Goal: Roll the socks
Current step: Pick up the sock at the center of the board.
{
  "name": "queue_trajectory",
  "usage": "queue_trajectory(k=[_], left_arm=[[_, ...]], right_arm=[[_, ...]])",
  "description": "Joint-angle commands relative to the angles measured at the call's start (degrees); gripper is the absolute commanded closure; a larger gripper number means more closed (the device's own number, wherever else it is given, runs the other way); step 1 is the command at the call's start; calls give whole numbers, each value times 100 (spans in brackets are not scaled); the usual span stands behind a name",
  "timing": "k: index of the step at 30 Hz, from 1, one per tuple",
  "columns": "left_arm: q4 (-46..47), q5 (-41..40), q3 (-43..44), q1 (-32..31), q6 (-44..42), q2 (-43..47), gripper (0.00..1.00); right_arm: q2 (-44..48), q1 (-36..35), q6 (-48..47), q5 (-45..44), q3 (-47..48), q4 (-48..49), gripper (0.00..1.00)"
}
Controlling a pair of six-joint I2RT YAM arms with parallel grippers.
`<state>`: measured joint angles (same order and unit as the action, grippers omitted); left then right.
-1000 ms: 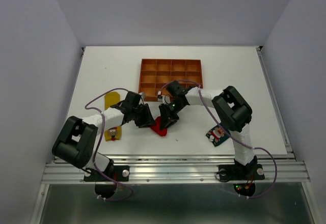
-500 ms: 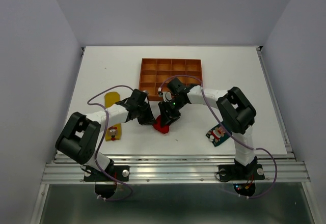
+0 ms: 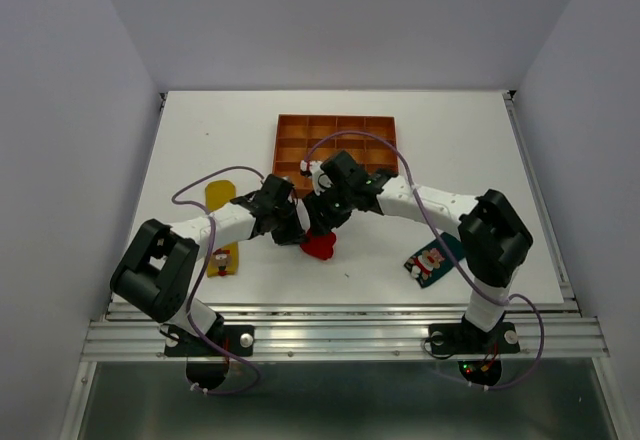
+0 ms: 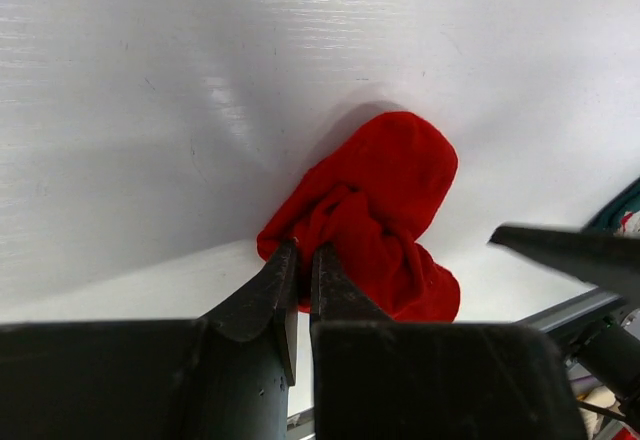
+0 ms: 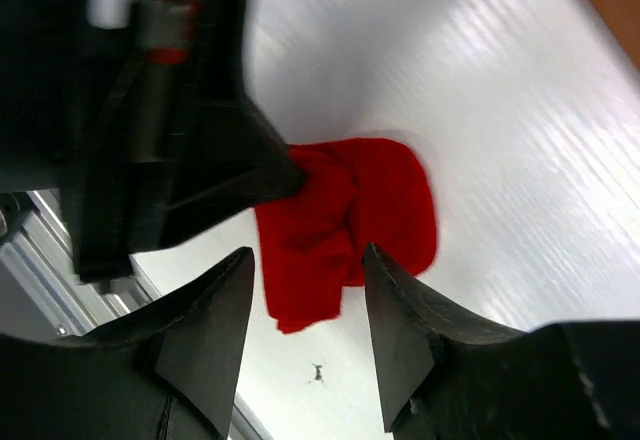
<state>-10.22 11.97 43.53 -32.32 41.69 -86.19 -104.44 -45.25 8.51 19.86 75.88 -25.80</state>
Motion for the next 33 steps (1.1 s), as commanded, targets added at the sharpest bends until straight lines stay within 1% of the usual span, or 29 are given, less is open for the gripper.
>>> queue_trajectory(k=[1, 13, 18, 23, 27, 33], left_arm=[[-709, -467, 6, -55, -126, -143, 100], [-762, -485, 50, -91, -109, -135, 100], [-762, -476, 51, -91, -109, -135, 100], [-762, -467, 42, -91, -100, -135, 100], [-762, -458, 33, -91, -91, -126, 100], [-789, -441, 42, -91, -82, -99, 100]], right_arm=[[275, -492, -429, -675, -187, 330, 46], [363, -924, -544, -1071, -556, 497, 47], [696, -924, -386, -1379, -785, 813, 47], [1109, -976, -377, -1301, -1074, 1103, 47], [1251, -1091, -456, -1239, -1207, 1183, 47], [1120, -1275, -649, -1238, -1172, 1200, 47]])
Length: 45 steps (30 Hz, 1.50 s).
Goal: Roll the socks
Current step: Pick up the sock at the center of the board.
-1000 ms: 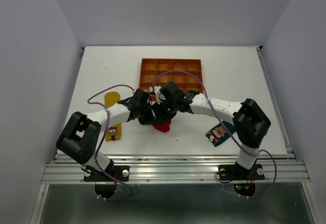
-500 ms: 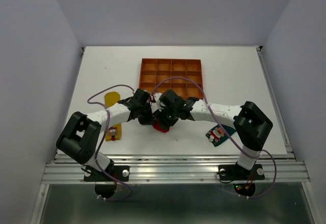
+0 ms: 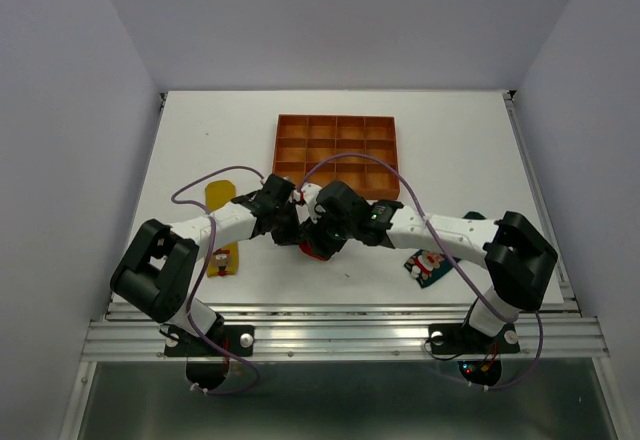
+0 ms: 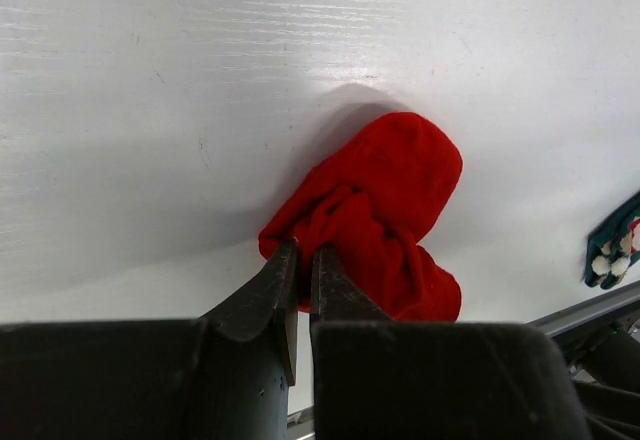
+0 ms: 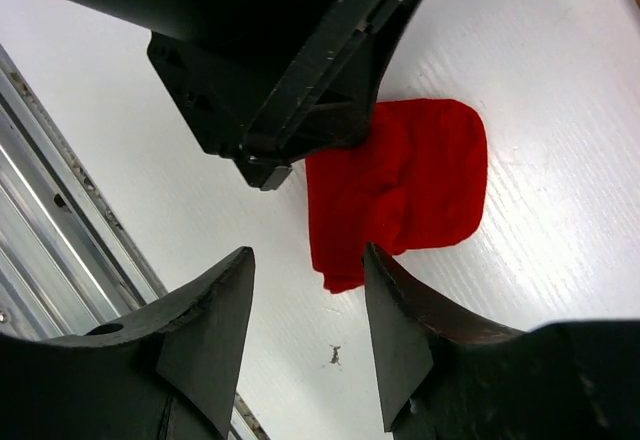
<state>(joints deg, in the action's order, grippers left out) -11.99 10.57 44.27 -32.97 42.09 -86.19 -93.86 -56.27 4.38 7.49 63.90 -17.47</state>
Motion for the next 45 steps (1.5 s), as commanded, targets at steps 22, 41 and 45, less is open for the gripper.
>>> queue_trajectory(k=[22, 41, 45], left_arm=[[-656, -248, 11, -25, -113, -178, 100], [-638, -2, 38, -25, -51, -187, 100], [-656, 24, 64, -25, -34, -179, 93]], right_arm=[[-677, -279, -298, -177, -61, 394, 47], [-1406, -622, -131, -1900, -70, 139, 64], [-1407, -622, -69, -1970, -123, 148, 82]])
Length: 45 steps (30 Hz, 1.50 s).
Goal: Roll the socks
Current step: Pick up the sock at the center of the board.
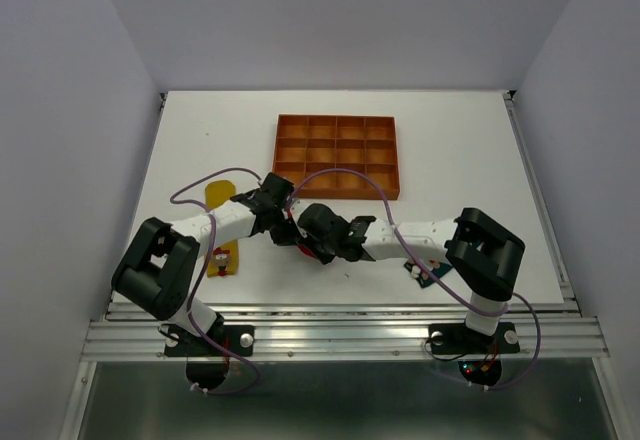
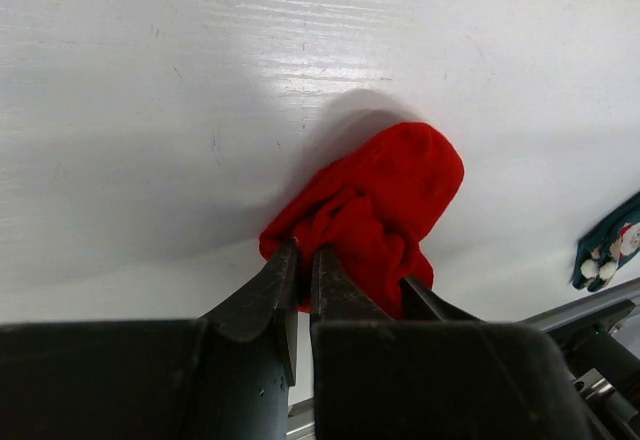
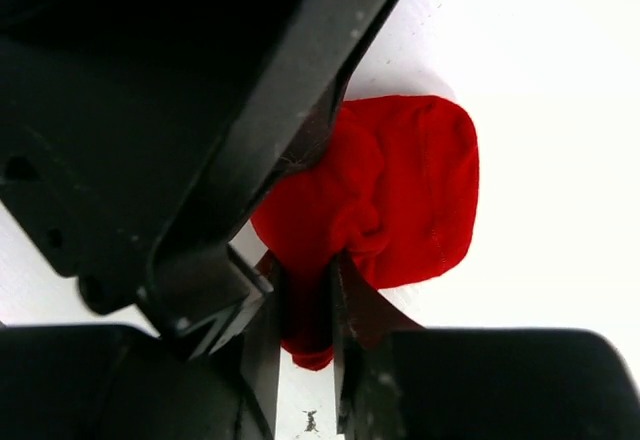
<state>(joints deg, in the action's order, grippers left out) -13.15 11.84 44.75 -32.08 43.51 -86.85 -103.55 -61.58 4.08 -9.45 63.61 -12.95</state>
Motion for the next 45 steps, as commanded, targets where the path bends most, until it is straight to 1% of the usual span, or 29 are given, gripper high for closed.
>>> queue_trajectory(k=[1, 2, 3, 4, 6, 9, 14, 19, 21, 24, 27, 34, 40, 45], left_arm=[[-540, -94, 33, -115, -167, -104, 87], [-557, -94, 51, -115, -167, -96, 83], [-557, -94, 69, -115, -158, -78, 75], [-575, -111, 95, -115, -150, -26, 69], [-601, -137, 156, -106, -149, 53, 60], [-689, -260, 218, -97, -150, 142, 55], [-794, -357, 271, 25, -167, 309, 53], [-856, -498, 271, 289, -211, 598, 52], [-865, -515, 262, 342, -228, 669, 51], [-978, -559, 271, 386, -229, 713, 51], [-997, -586, 262, 421, -220, 775, 51], [-795, -340, 104, 448, -220, 915, 51], [-400, 46, -133, 448, -246, 1029, 50], [-171, 275, -195, 413, -281, 1056, 50]], right_arm=[[-447, -91, -12, -268, -104, -313, 89], [-456, -91, -12, -241, -121, -313, 90], [-465, -91, 31, -189, -130, -322, 91], [-465, -91, 58, -67, -130, -322, 92], [-438, -91, 189, 144, -139, -322, 94], [-368, -91, 339, 435, -121, -313, 95], [-210, -38, 549, 1110, -147, -296, 96], [27, 348, 744, 1919, -332, -173, 96], [124, 585, 831, 2174, -437, -51, 96], [151, 936, 1024, 2955, -622, 230, 96], [115, 1209, 1218, 3361, -824, 547, 97], [-139, 1850, 1719, 4486, -825, 847, 97], [-412, 2124, 2123, 5145, -666, 855, 96], [-579, 2387, 2475, 5261, -596, 900, 96]])
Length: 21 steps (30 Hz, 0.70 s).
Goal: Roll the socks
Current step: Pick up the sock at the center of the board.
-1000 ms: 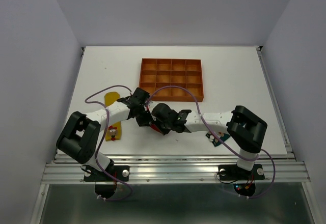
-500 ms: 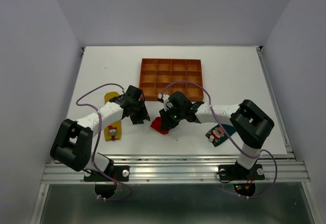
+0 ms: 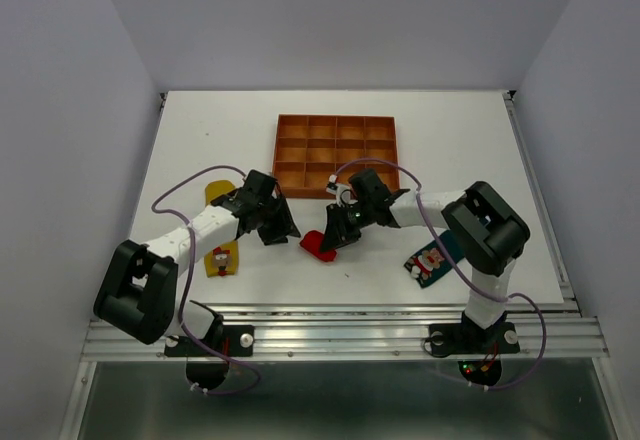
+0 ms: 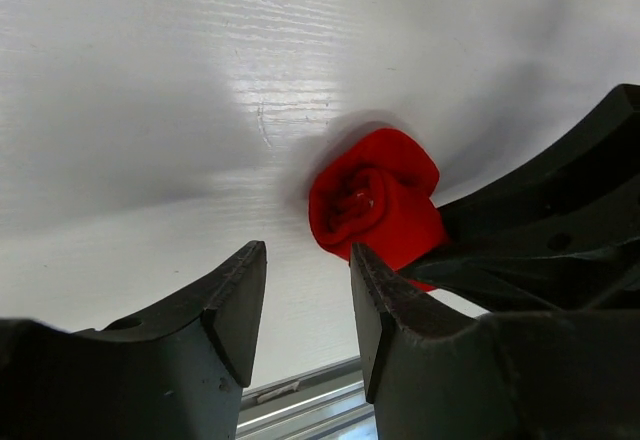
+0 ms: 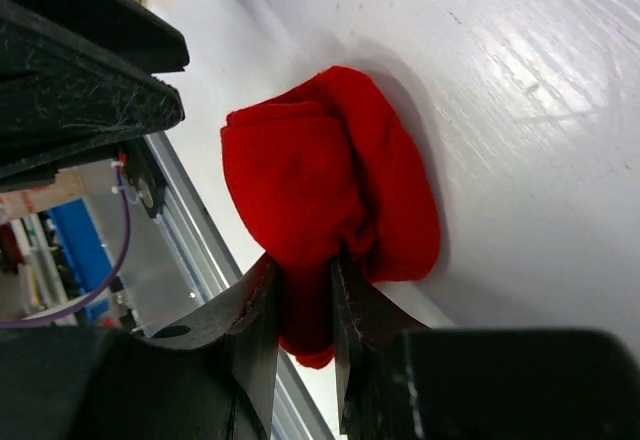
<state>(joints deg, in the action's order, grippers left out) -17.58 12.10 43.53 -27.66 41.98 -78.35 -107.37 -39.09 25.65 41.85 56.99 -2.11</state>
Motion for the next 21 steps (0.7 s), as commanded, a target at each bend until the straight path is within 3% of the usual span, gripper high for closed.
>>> queue_trajectory(k=[1, 21], left_arm=[[299, 275, -81, -38, -154, 206, 50], [712, 478, 15, -319, -286, -435, 48]], right_arm=[[-257, 139, 344, 218, 84, -185, 96], [-811, 613, 793, 315, 242, -211, 94]])
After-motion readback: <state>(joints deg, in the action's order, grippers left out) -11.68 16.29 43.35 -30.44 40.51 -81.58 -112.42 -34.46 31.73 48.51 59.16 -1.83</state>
